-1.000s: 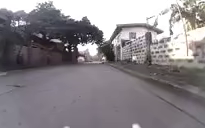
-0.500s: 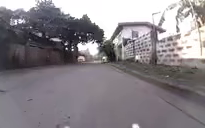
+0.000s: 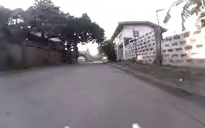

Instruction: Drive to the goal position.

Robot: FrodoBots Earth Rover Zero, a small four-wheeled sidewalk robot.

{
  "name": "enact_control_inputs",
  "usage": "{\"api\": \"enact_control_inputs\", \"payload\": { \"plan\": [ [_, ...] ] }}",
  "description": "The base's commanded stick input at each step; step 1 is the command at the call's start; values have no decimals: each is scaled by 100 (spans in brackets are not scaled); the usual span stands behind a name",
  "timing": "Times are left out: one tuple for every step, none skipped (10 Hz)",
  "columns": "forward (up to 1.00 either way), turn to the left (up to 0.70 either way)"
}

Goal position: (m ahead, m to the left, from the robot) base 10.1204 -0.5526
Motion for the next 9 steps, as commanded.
{"api": "enact_control_inputs", "payload": {
  "plan": [
    [100, 0],
    [100, 0],
    [100, 0],
    [100, 0],
    [100, 0],
    [100, 0],
    [100, 0],
    [100, 0],
    [100, 0]
  ]
}}
